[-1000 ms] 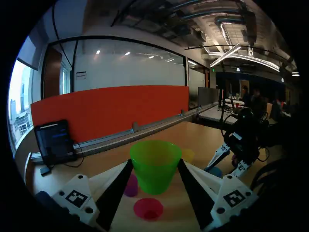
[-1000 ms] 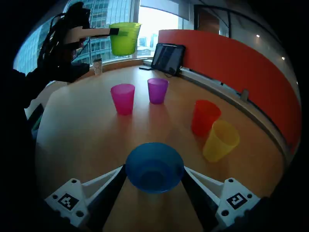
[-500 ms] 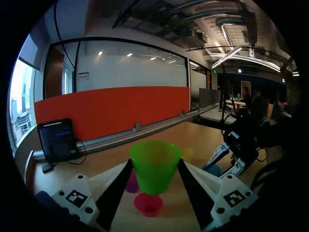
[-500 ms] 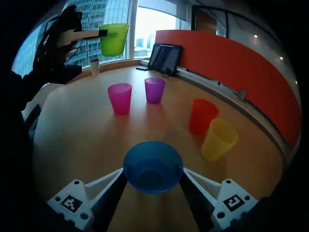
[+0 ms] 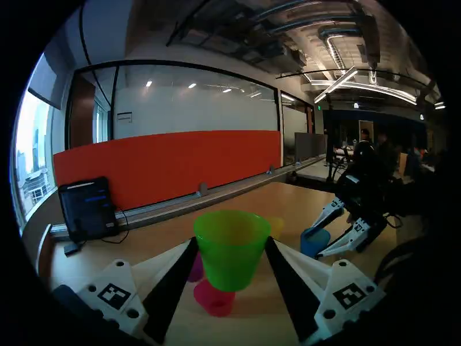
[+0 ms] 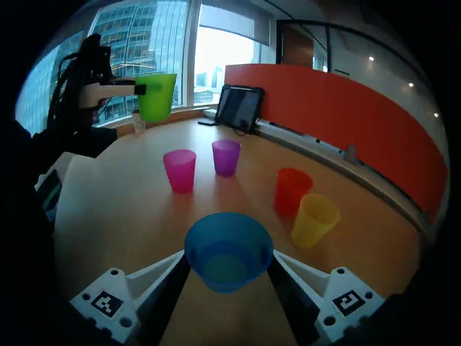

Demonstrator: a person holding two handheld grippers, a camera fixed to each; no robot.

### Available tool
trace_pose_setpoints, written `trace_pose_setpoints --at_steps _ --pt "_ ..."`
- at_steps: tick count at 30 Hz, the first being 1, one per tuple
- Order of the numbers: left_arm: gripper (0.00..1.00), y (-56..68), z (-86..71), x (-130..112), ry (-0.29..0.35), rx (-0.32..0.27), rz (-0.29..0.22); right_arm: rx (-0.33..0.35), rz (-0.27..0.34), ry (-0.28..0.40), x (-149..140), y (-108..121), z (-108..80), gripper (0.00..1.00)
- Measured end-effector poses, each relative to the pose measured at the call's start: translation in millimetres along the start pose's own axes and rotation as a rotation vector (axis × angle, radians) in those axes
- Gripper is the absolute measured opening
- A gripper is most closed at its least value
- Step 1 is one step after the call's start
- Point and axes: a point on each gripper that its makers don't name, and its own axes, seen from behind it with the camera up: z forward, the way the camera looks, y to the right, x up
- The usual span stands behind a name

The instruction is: Pour water

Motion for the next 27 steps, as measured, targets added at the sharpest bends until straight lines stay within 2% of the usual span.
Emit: trace_pose_setpoints --at_steps 8,17,27 --pt "0.86 13.8 0.4 -9.5 0.005 -0.028 -0.015 -0.029 0.017 0.12 42.2 5.2 -16.8 0.9" --pt "0.86 24.6 3.7 -16.3 0.013 -0.05 -0.037 -0.06 0.006 0.231 88.4 14.3 -33.7 0.9" --pt "0.85 39.7 8.1 -21.8 0.017 -0.079 -0.015 -0.084 -0.028 0.346 138.9 21.8 -47.6 0.9"
